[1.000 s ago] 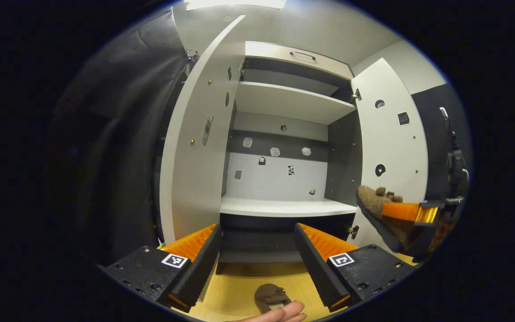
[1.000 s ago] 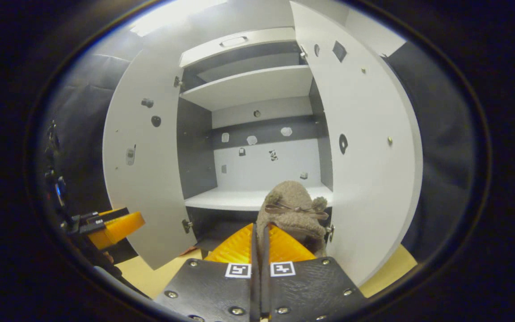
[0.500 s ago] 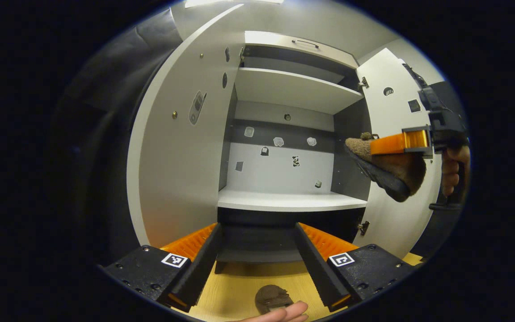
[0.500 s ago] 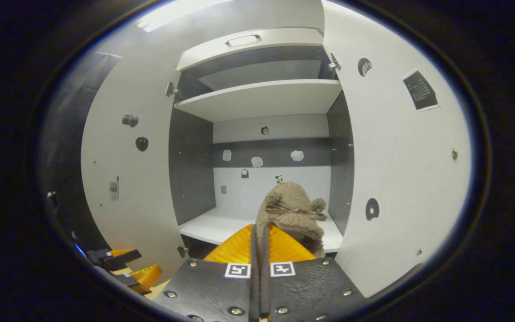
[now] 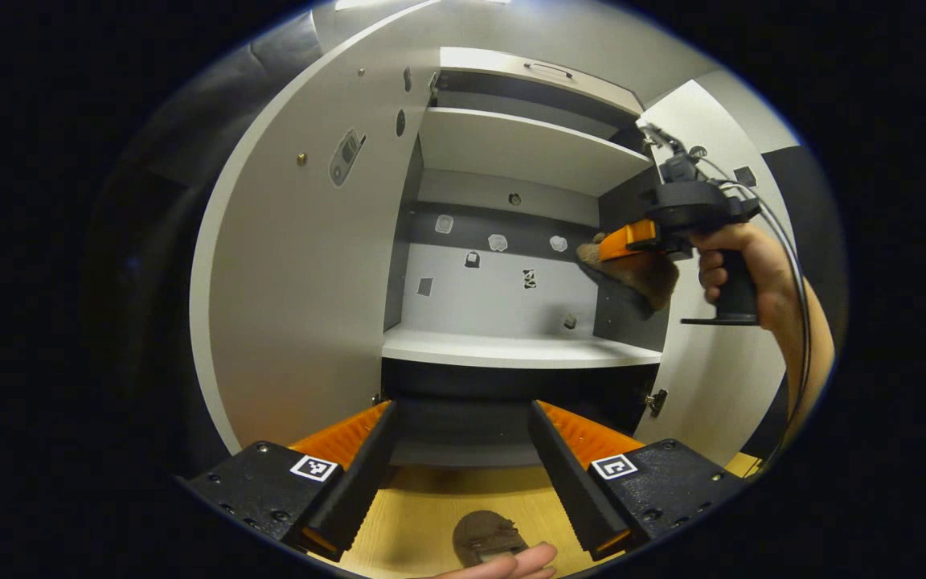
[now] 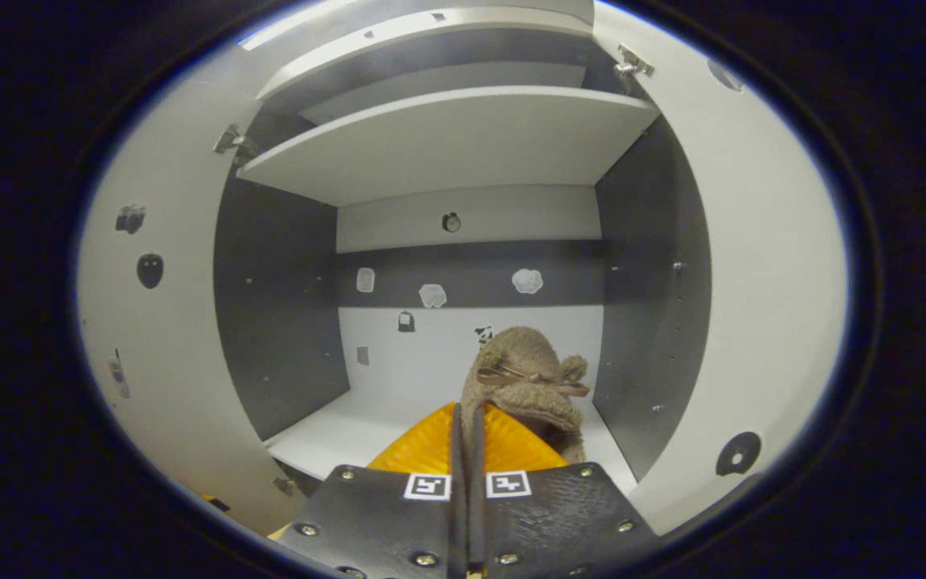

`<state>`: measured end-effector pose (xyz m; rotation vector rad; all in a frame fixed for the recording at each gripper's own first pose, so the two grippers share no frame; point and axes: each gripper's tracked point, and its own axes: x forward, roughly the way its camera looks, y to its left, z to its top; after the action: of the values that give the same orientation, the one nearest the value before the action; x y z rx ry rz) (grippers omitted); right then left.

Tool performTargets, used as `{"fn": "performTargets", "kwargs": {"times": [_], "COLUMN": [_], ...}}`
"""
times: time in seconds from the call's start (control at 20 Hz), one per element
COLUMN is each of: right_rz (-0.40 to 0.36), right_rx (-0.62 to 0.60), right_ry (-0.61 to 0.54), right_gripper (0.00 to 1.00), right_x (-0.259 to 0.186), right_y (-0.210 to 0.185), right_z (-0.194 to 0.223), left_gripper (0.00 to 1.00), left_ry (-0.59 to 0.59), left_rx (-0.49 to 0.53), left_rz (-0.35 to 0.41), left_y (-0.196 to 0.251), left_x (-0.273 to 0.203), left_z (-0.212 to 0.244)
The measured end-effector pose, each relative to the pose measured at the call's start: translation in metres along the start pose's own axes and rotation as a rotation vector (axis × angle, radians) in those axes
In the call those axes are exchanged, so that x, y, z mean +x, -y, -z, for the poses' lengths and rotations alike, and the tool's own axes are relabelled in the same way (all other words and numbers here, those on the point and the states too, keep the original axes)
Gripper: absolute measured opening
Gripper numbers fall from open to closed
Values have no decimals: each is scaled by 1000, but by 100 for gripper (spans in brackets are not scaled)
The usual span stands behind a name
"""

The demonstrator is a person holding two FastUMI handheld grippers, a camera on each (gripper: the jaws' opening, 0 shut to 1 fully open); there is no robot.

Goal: Grab one shoe with the right hand and put it into the shoe cabinet, grab the other shoe with the left hand and put it into the shoe cabinet; then close the right door with the right hand and the left door with the left hand.

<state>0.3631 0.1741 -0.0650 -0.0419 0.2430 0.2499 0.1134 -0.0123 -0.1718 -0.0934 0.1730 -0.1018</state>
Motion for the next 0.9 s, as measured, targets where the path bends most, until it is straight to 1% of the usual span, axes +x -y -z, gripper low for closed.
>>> {"fn": "performTargets", "kwargs": {"times": [0.1, 0.2, 0.35, 0.4, 0.55, 0.6, 0.7, 0.75, 0.8, 0.85, 0.9], "right_rz": [-1, 8, 59, 73, 84, 96, 108, 116, 122, 116, 143], "right_rx": [-41, -86, -184, -205, -224, -250, -264, -272, -281, -291, -304], "right_ry": [-33, -41, -50, -65, -117, -125, -129, -126, -112, -82, -55], "right_gripper": [2, 2, 3, 3, 3, 3, 3, 6, 6, 17, 20], "right_x": [28, 50, 73, 72, 76, 80, 86, 89, 90, 89, 86], "right_y": [0, 1, 10, 11, 16, 20, 20, 21, 21, 19, 22], "right_z": [16, 25, 35, 41, 54, 58, 62, 60, 58, 50, 42], "left_gripper": [99, 99, 99, 99, 99, 99, 99, 99, 99, 99, 99], "left_ry": [-2, -5, -24, -28, -42, -47, -61, -57, -67, -78, -85], "left_rx": [11, 24, 19, 20, 32, 38, 52, 54, 54, 53, 49], "left_rz": [-6, -20, -10, -14, -32, -42, -67, -60, -49, -41, -38], "left_y": [-2, -5, -3, -3, -6, -8, -11, -8, -4, -2, -1], "left_x": [1, 1, 1, 1, 0, -1, -3, -5, -6, -7, -8], "left_z": [2, 4, 13, 14, 21, 23, 29, 30, 33, 38, 39]}}
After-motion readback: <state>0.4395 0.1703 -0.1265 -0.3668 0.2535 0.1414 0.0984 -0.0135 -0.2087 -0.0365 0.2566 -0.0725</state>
